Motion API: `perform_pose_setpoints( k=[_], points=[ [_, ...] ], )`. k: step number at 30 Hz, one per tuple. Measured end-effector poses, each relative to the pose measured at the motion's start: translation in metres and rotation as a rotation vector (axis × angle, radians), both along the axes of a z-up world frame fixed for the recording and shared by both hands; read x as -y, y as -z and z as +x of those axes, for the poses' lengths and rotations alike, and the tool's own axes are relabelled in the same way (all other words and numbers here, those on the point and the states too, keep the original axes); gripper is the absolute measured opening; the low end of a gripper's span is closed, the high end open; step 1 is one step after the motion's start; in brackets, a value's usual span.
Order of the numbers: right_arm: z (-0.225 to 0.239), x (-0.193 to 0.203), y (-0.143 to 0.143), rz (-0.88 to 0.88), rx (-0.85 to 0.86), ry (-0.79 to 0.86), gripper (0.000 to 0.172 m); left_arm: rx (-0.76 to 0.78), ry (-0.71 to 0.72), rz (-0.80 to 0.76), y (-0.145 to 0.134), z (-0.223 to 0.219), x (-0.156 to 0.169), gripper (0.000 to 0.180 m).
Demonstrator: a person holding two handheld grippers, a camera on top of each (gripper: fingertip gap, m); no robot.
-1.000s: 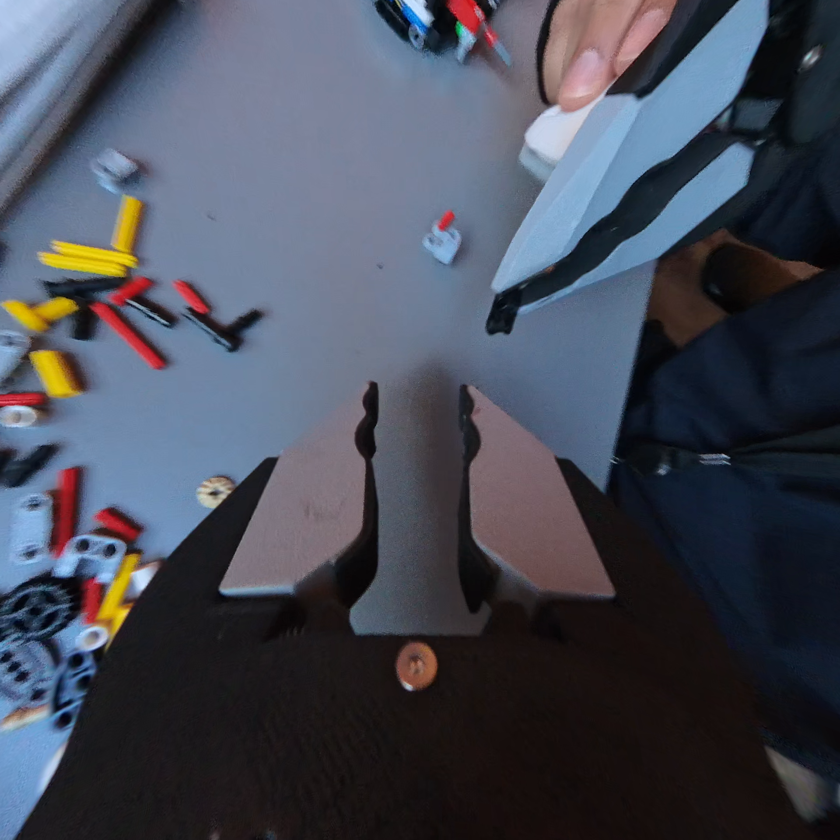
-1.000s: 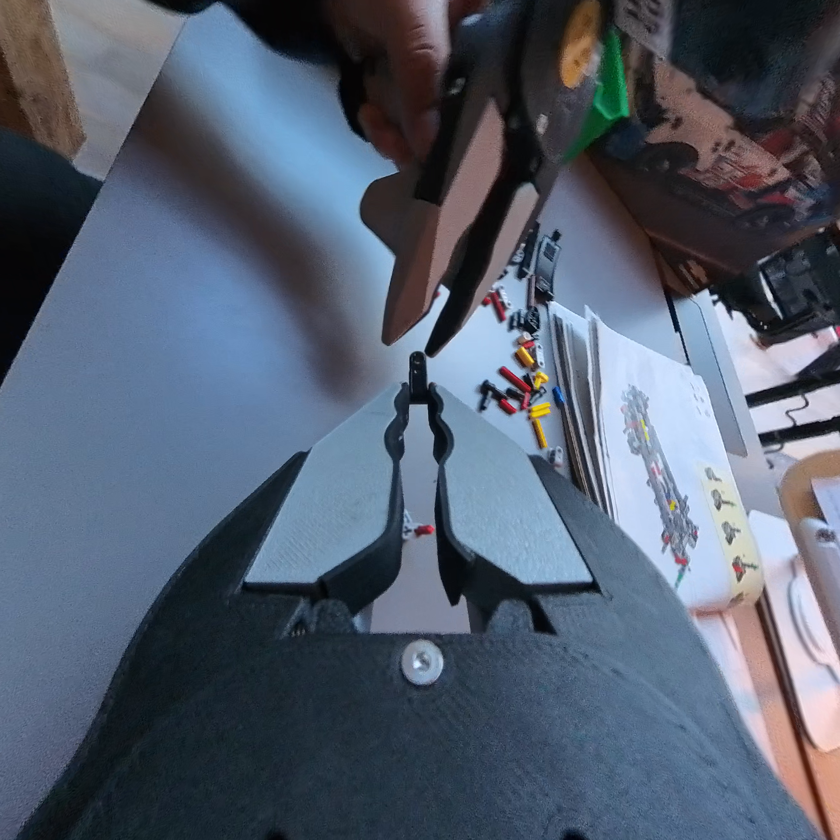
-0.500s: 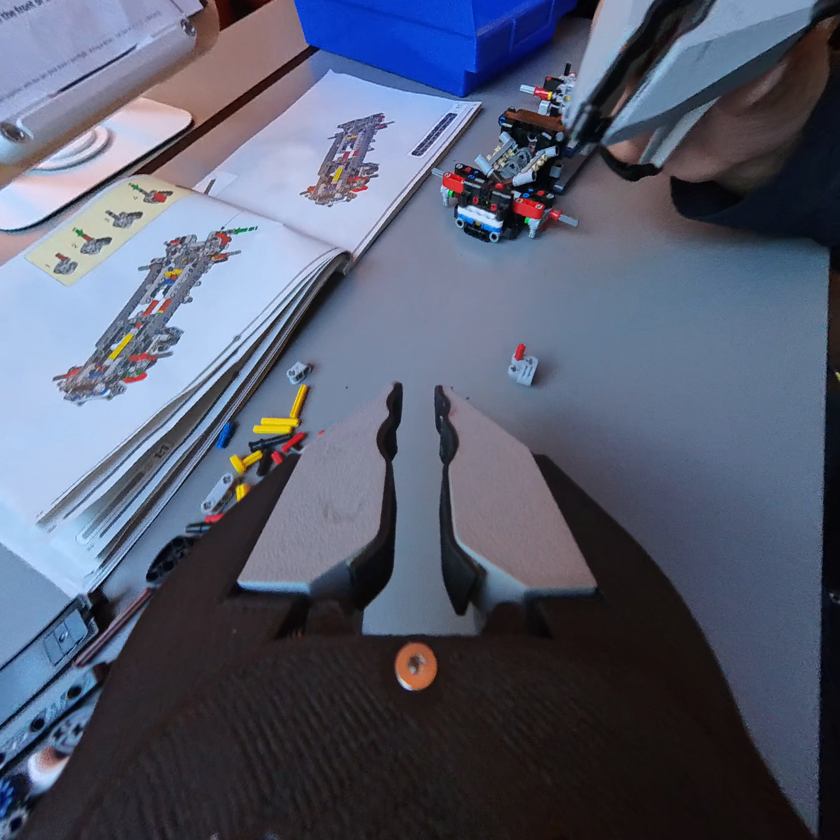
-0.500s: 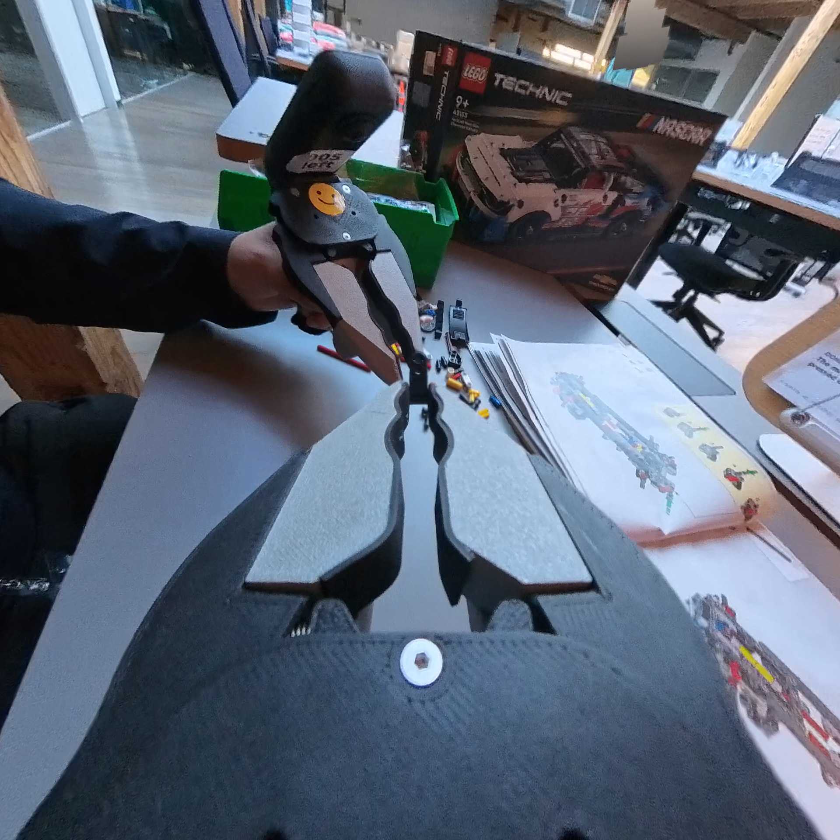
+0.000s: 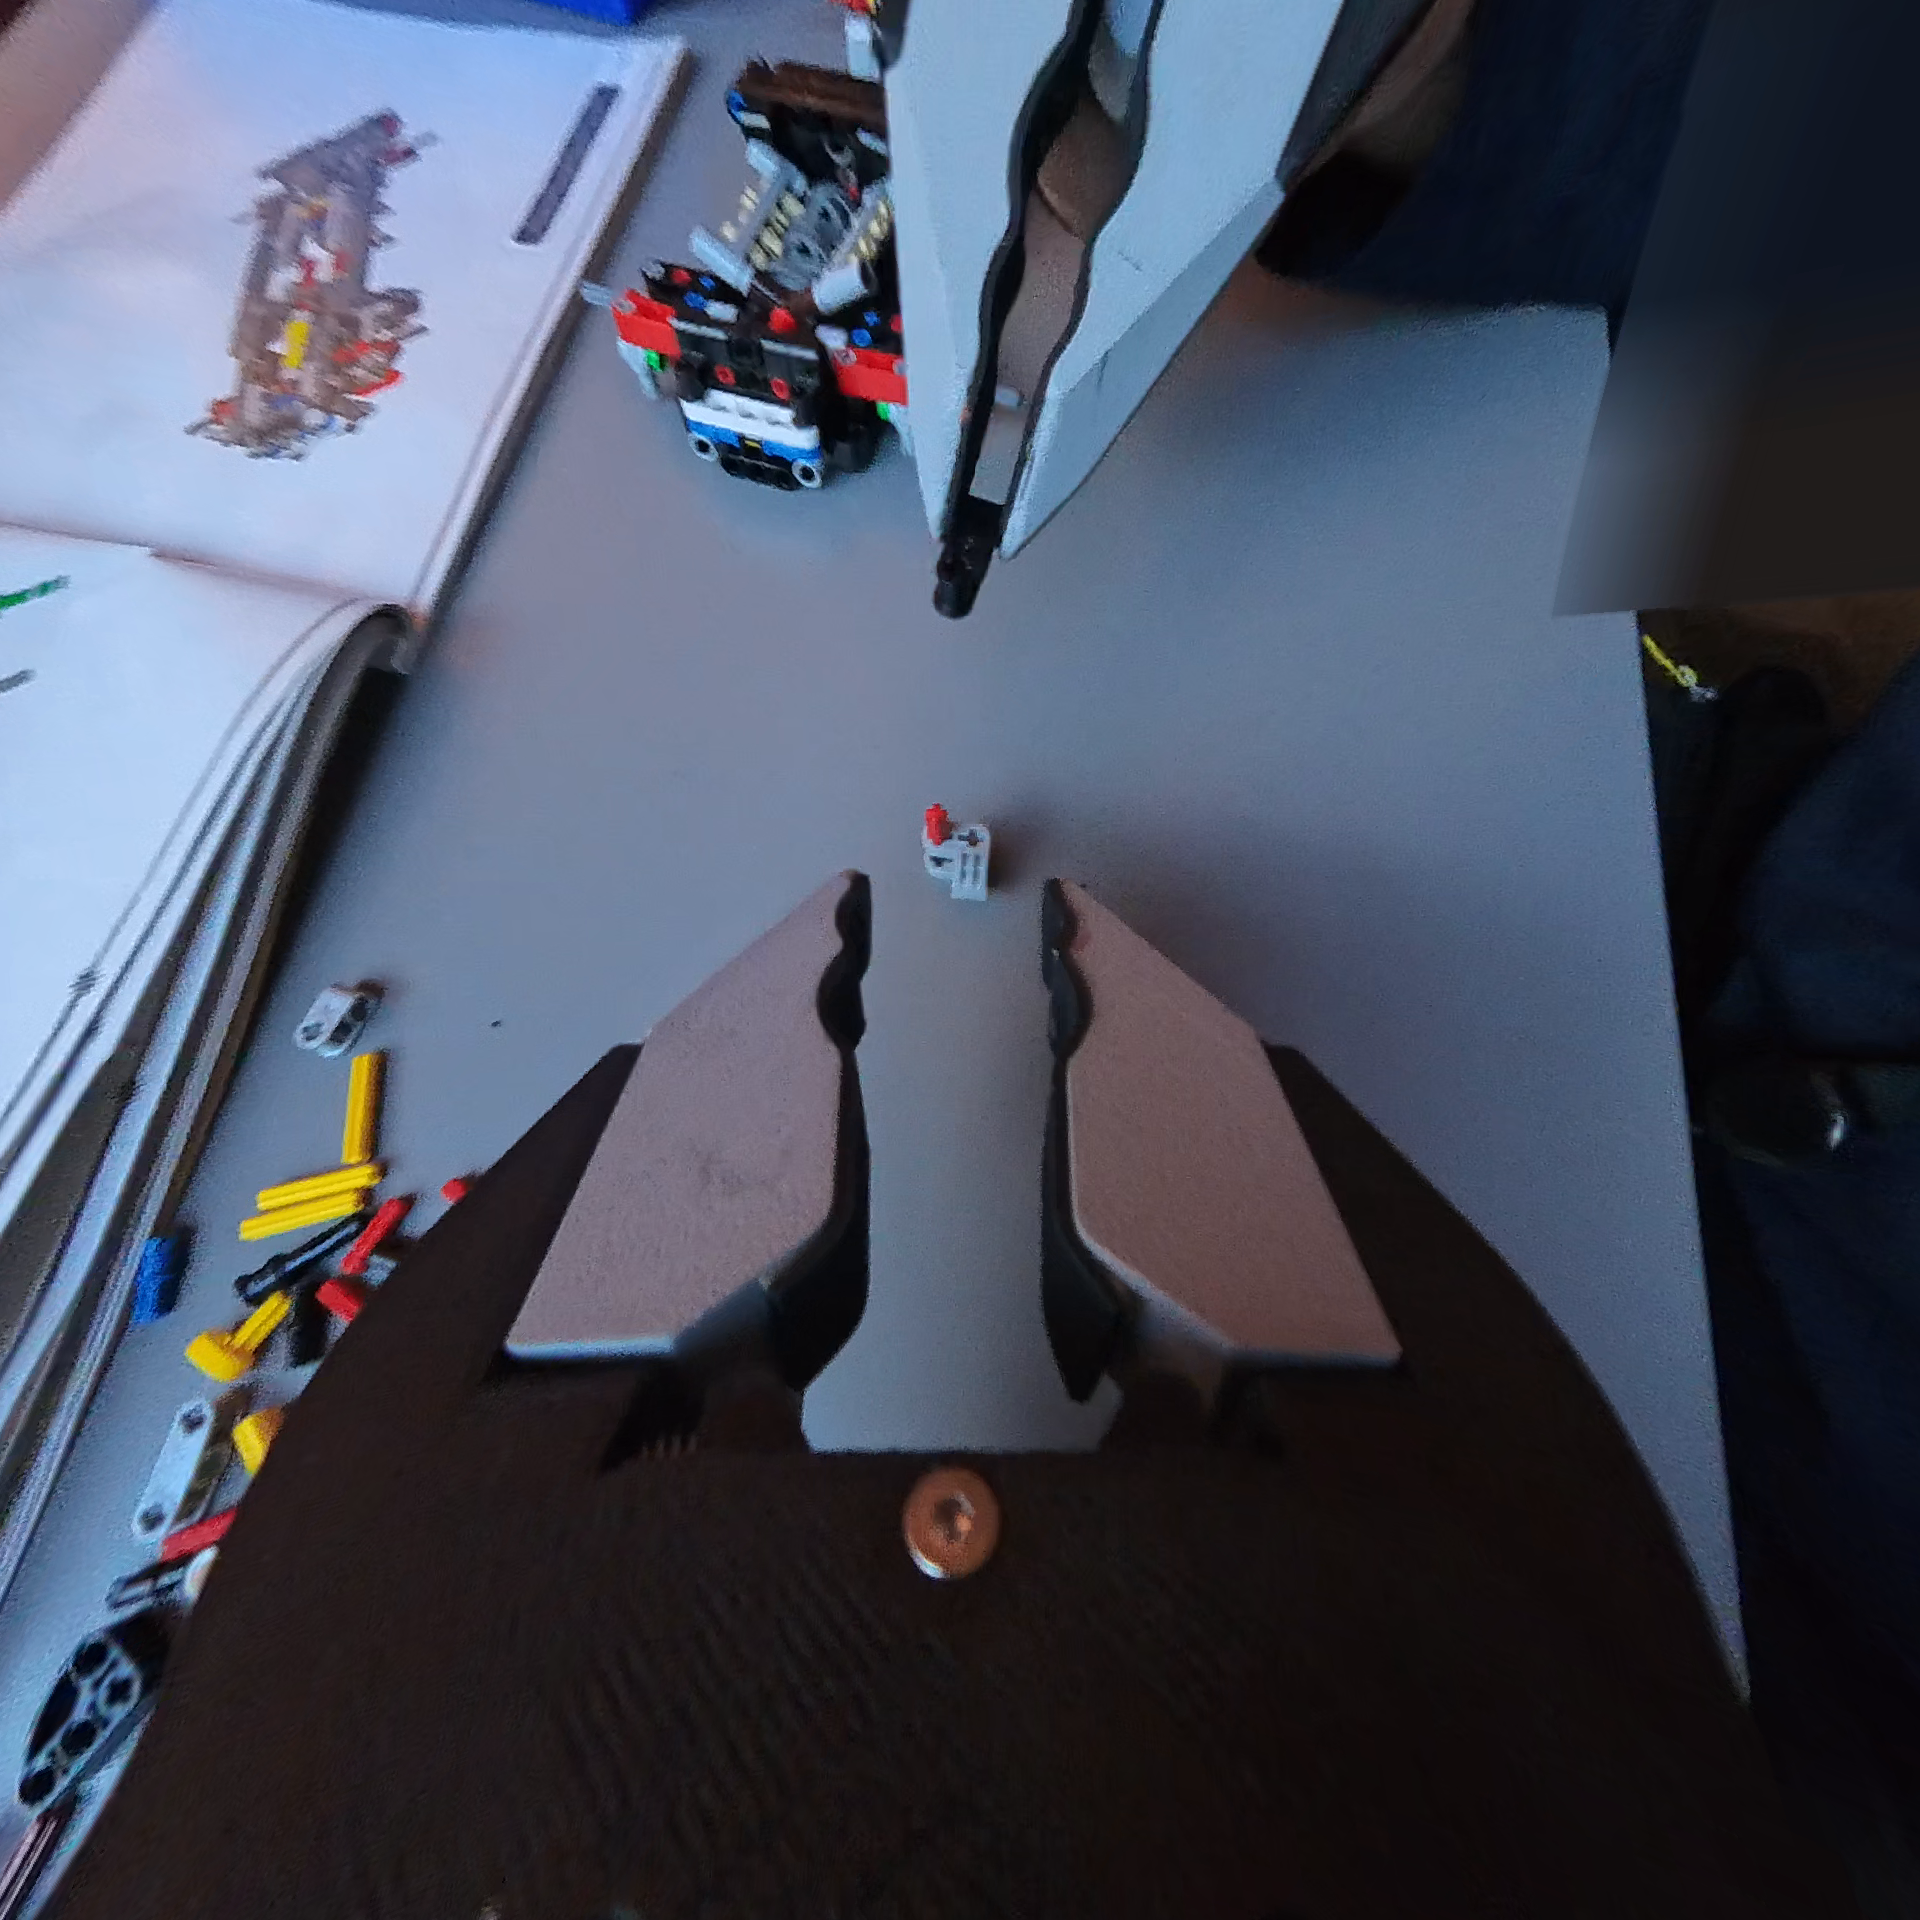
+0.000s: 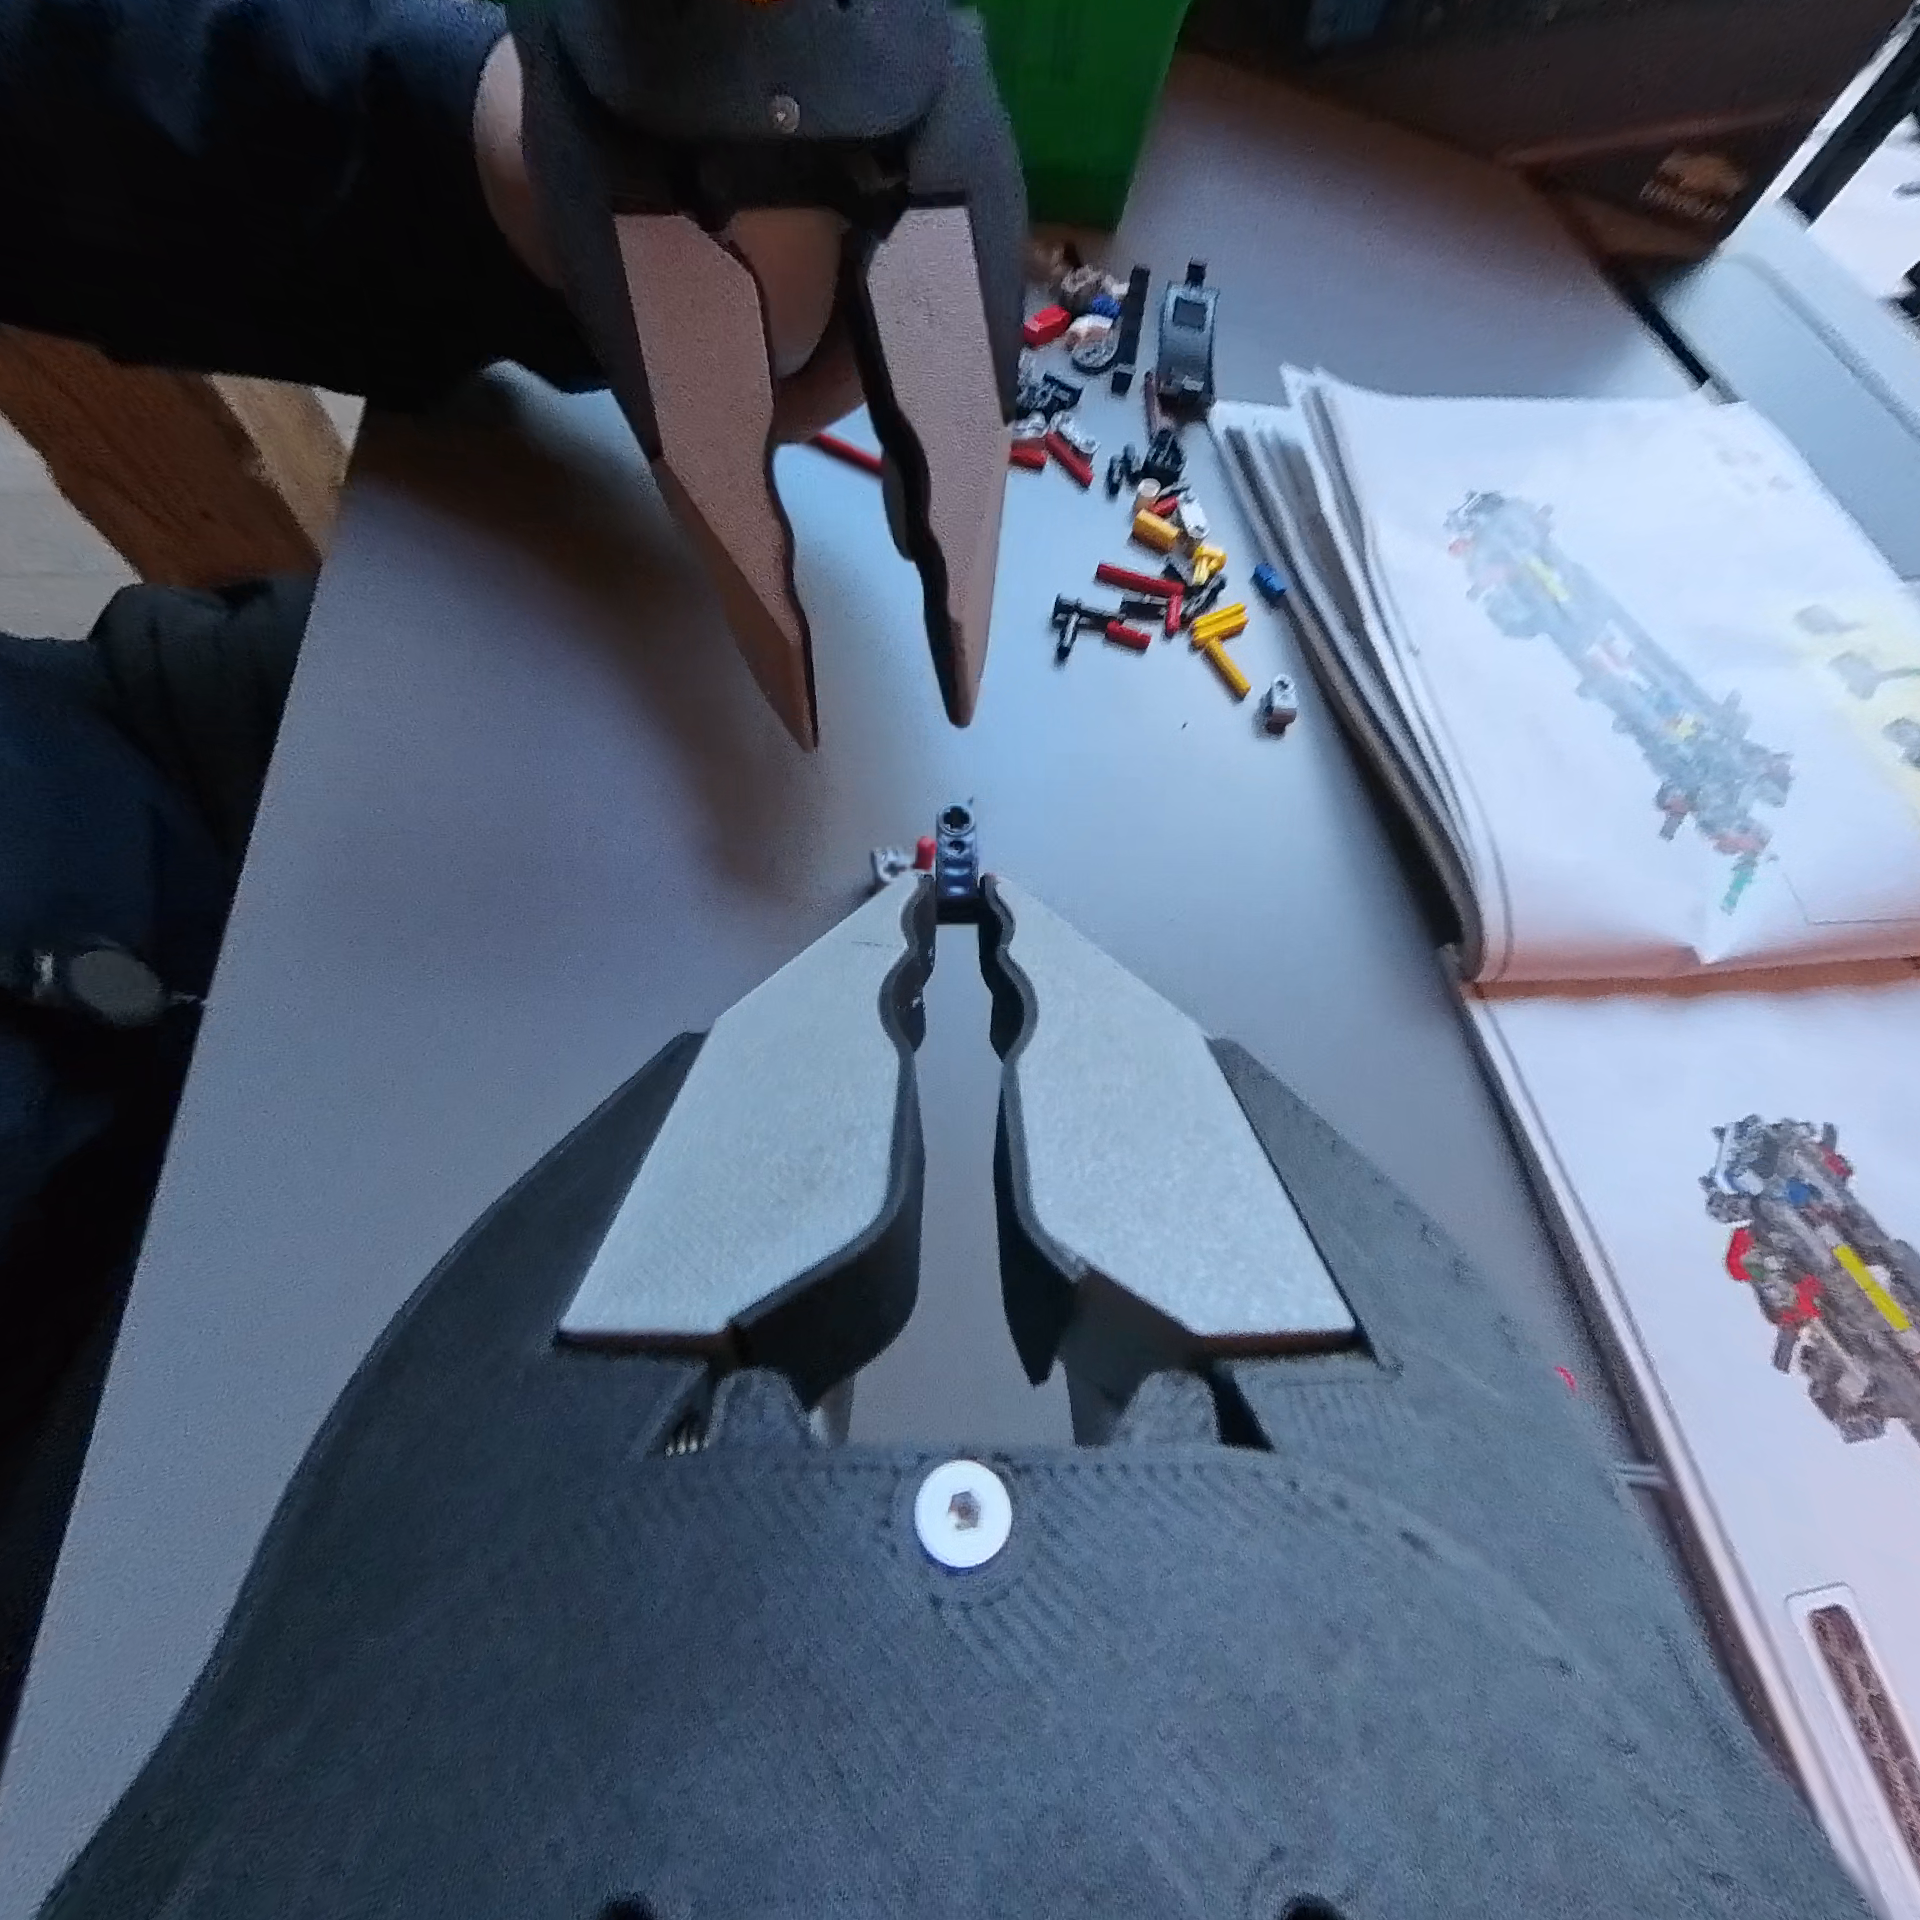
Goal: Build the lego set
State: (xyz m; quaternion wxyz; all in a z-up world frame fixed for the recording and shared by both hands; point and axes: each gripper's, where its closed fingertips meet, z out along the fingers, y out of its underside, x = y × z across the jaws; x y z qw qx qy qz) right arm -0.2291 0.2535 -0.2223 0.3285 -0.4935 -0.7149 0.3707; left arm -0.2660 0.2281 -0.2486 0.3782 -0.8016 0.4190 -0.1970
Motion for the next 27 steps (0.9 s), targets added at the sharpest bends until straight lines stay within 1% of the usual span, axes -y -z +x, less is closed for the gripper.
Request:
perform_pose_setpoints(
  k=[6,13,21,25,27],
  points=[
    [0.001,0.001,0.018,-0.002,0.086,0.004,0.004,-0.100,0.039,-0.092,0.025,0.007,-0.010,0.031],
    [-0.002,0.002,0.039,-0.004,0.175,0.021,0.005,-0.114,0.066,-0.120,0.032,0.009,-0.012,0.029],
    [-0.005,-0.001,0.039,-0.012,0.158,0.032,0.005,-0.105,0.077,-0.082,0.037,0.009,-0.012,0.032],
    [-0.007,-0.006,0.034,-0.001,0.118,0.045,0.004,-0.090,0.075,-0.084,0.037,0.009,-0.008,0.036],
    [-0.009,-0.010,0.028,0.019,0.079,0.055,0.005,-0.086,0.068,-0.075,0.037,0.005,-0.008,0.035]
  ],
)
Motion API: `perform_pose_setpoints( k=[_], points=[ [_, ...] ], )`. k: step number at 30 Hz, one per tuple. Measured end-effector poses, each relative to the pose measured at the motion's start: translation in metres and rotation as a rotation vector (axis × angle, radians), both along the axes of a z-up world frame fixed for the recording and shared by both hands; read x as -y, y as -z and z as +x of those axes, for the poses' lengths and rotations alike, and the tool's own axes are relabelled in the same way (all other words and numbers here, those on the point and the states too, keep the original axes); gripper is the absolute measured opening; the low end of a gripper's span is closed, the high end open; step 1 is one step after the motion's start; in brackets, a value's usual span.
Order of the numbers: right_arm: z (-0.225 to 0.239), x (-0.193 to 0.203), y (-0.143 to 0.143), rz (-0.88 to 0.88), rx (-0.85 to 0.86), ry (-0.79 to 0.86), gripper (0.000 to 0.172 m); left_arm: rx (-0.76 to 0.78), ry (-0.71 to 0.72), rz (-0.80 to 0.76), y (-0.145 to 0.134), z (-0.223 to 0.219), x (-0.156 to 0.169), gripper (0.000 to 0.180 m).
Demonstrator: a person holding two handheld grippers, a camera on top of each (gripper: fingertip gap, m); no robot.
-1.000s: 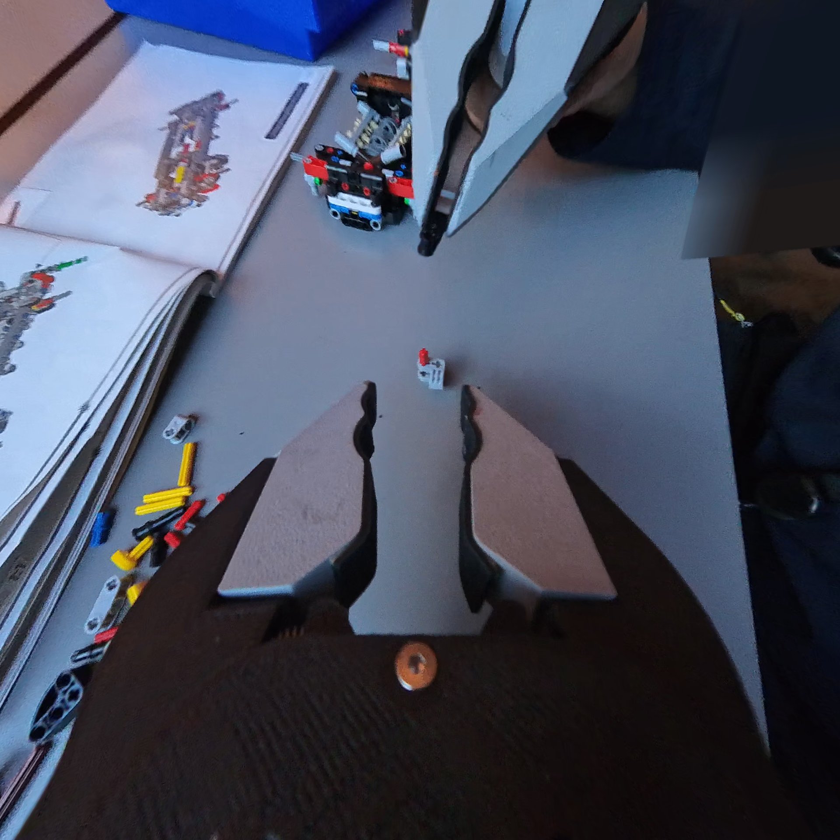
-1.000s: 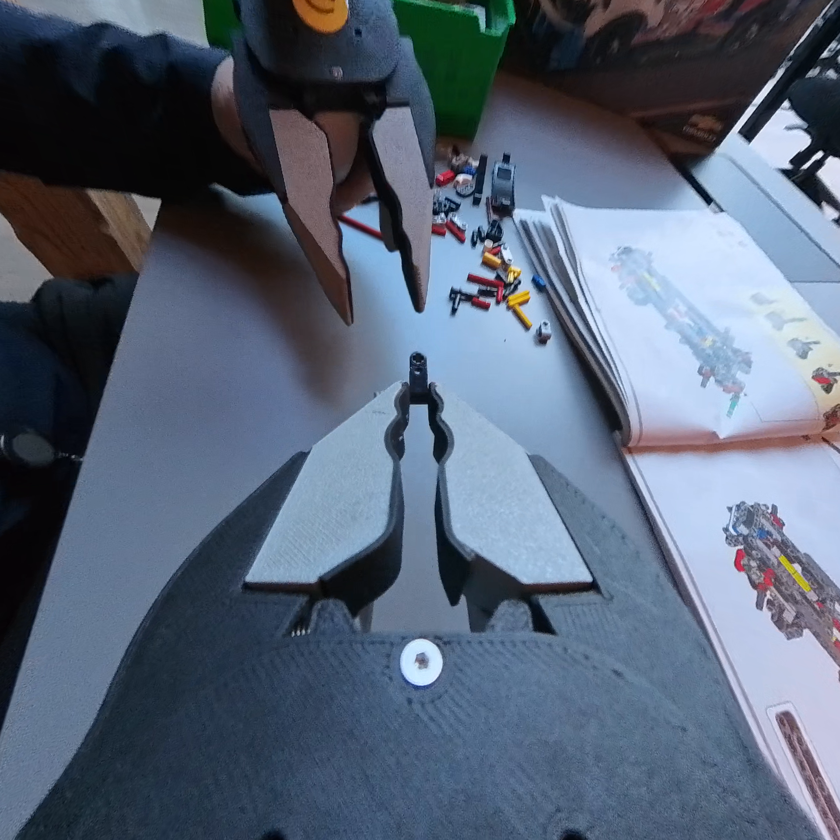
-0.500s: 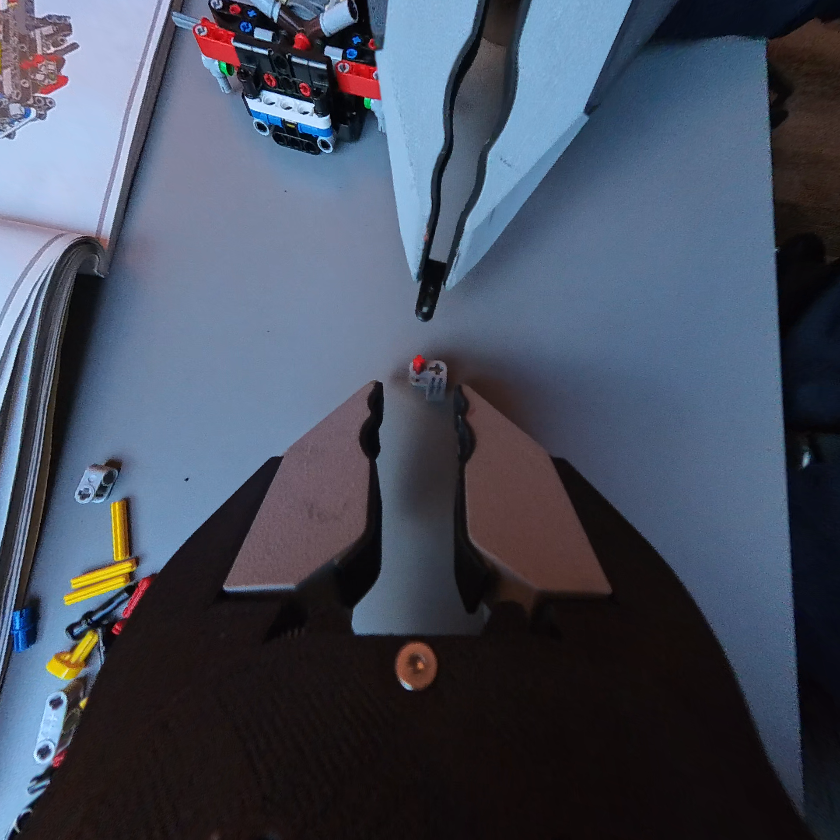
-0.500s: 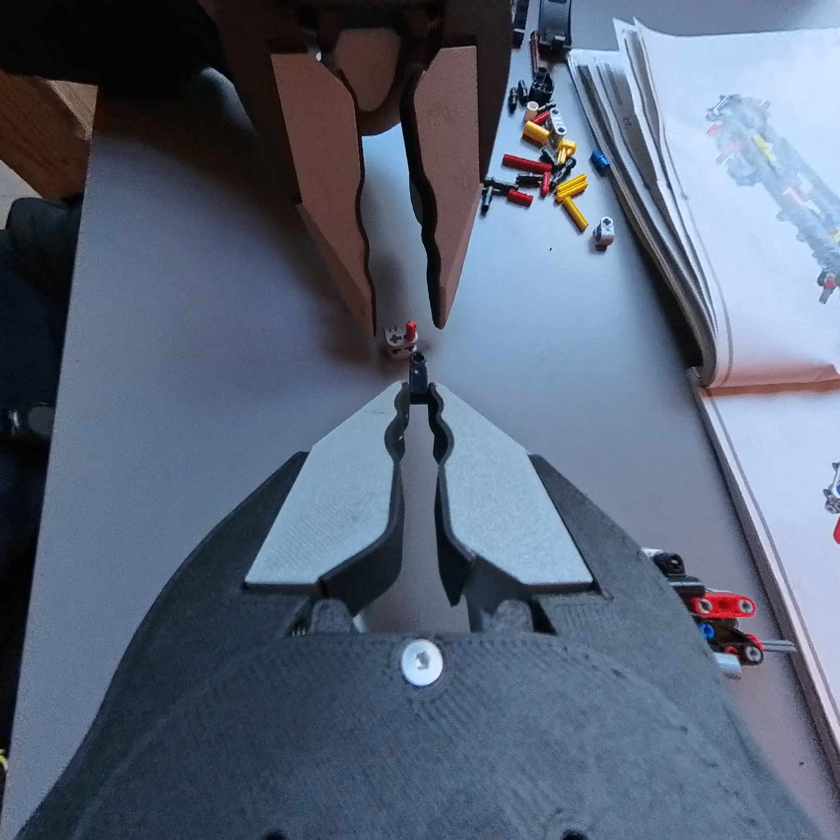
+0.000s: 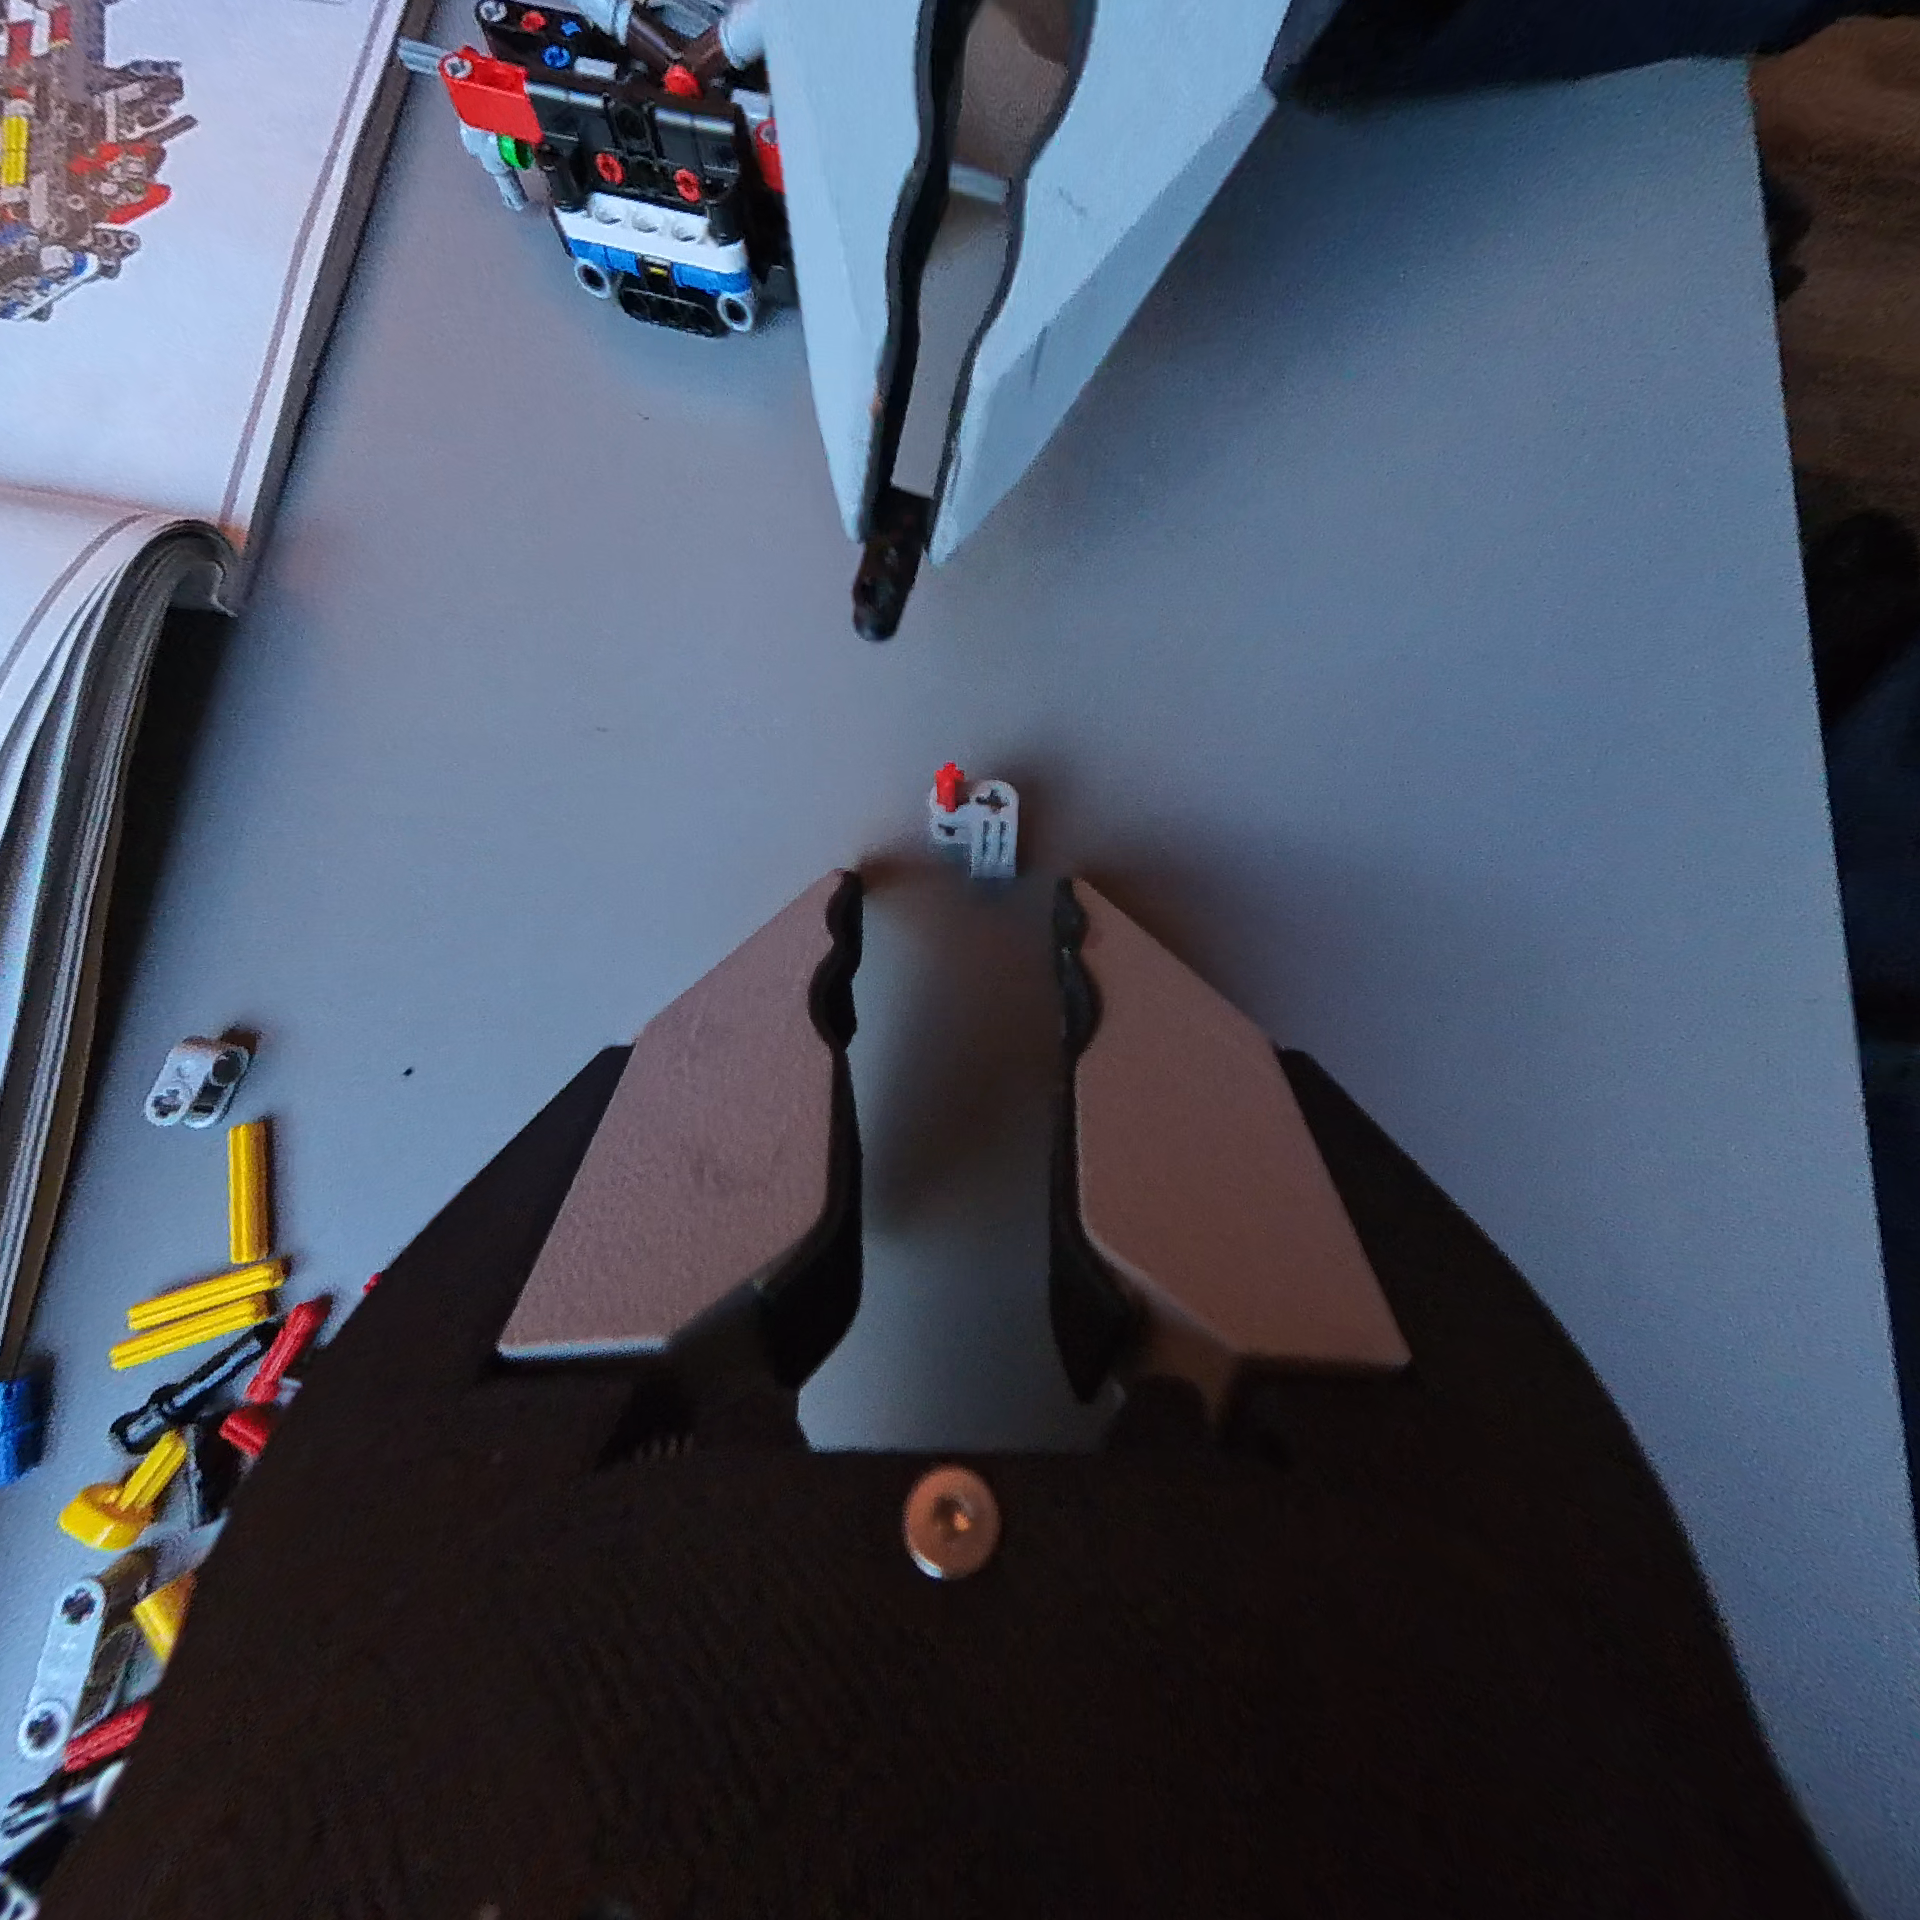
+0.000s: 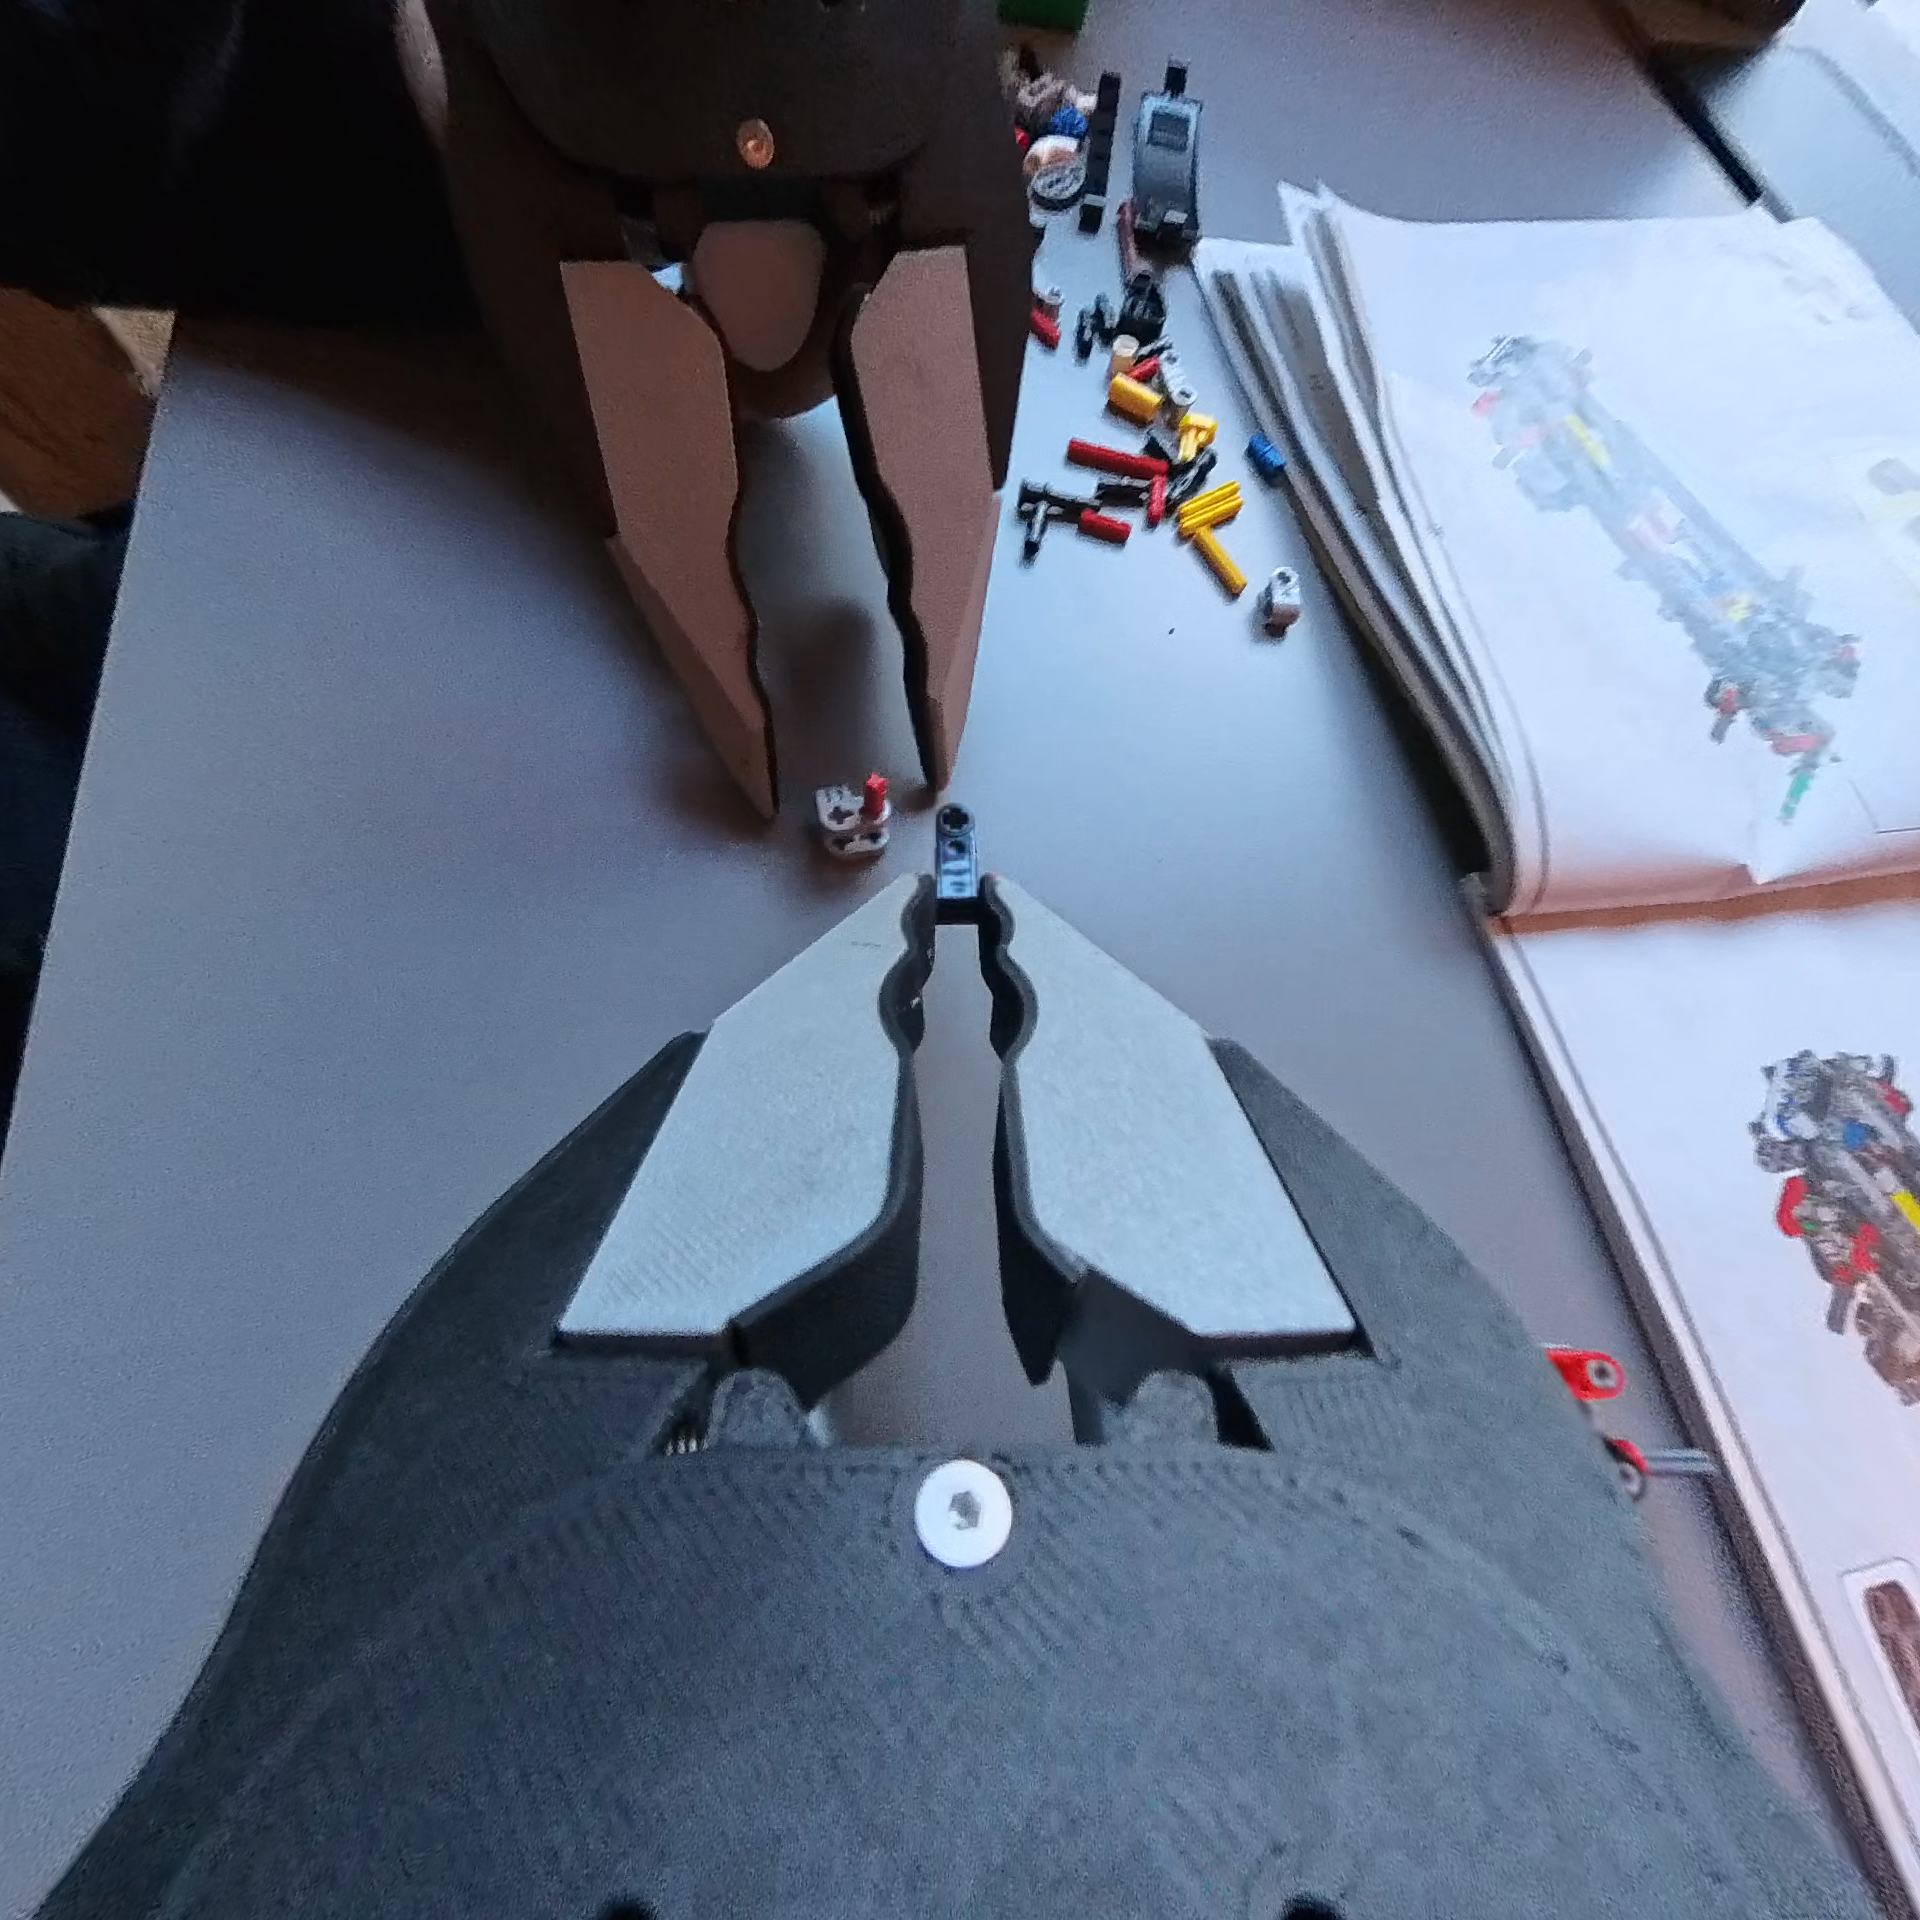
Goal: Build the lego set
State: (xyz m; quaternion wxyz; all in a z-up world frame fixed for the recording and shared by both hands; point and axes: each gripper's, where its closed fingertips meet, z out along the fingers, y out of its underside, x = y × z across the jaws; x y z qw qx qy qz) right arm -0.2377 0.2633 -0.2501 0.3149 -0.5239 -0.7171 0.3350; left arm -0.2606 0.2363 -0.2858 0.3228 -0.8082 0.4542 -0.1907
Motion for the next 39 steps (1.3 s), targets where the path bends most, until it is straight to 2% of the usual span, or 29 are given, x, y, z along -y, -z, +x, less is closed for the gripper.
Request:
perform_pose_setpoints(
  k=[7,31,39],
  points=[
    [-0.006,-0.011,-0.012,0.014,-0.099,0.030,0.005,0.056,-0.035,-0.023,-0.001,-0.002,-0.002,0.030],
    [-0.004,-0.018,-0.007,0.044,-0.080,0.049,0.004,0.037,-0.059,-0.001,0.000,-0.005,-0.006,0.022],
    [-0.004,-0.019,-0.005,0.044,-0.070,0.050,0.004,0.036,-0.059,-0.009,-0.001,-0.007,-0.006,0.024]
  ],
)
